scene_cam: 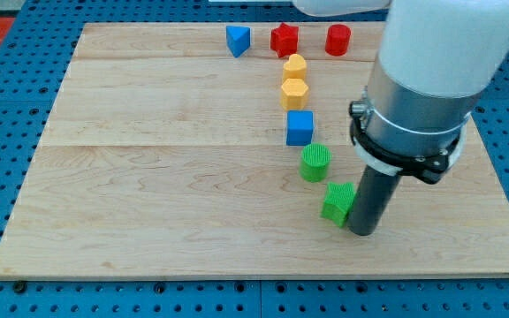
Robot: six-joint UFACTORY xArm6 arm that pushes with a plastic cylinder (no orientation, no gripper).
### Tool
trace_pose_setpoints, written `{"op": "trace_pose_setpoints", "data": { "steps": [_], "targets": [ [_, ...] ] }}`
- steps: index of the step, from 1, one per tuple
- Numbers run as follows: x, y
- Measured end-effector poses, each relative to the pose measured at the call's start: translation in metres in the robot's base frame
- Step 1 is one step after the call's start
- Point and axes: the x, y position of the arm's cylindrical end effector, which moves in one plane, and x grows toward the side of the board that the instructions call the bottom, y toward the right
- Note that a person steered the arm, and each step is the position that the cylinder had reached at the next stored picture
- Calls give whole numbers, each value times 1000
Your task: Move the green blocks towards the bottom of the blue cube
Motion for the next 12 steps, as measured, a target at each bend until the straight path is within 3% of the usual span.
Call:
{"op": "trace_pose_setpoints", "data": {
  "steps": [3, 5, 6, 9, 10, 11, 12],
  "targets": [
    [0, 23],
    [-69, 23],
    [-74, 14],
    [-74, -22],
    [-67, 43],
    [-25, 44],
    [-11, 4]
  ]
}}
